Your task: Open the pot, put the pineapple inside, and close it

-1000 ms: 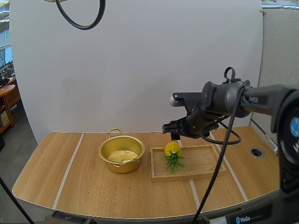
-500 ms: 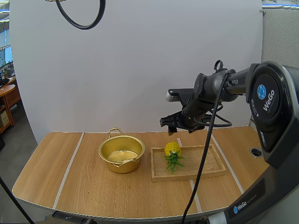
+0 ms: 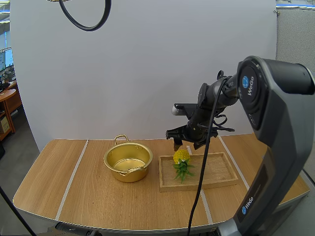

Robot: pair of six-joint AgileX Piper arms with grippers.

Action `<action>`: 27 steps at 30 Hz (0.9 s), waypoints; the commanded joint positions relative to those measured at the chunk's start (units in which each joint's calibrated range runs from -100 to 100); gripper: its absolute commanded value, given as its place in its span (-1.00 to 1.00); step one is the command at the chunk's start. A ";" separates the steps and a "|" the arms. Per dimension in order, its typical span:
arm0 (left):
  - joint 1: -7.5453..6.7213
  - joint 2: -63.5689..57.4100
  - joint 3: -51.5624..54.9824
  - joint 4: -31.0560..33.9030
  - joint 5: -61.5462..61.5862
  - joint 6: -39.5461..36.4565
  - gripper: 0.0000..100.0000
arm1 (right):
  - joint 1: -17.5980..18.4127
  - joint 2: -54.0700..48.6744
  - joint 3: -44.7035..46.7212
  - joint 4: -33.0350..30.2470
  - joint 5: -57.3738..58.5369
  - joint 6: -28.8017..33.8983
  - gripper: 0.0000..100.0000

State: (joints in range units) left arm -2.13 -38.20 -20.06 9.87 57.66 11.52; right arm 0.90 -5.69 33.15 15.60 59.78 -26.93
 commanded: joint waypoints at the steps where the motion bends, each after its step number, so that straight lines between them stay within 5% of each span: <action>1: 0.13 -0.27 -0.43 0.66 -1.94 -0.63 -1.00 | -0.20 -0.36 -0.67 0.78 0.30 -0.22 1.00; 22: 0.13 -0.27 -0.43 0.66 -1.94 -0.63 -1.00 | 2.44 -0.36 -0.72 1.20 -1.46 2.54 1.00; 27: 0.13 -0.27 -0.43 0.66 -1.94 -0.63 -1.00 | 2.44 -0.36 -0.72 -4.29 -1.81 6.65 1.00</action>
State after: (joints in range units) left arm -2.13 -38.20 -20.06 9.87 57.66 11.52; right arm 3.31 -5.69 32.64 14.15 58.89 -22.31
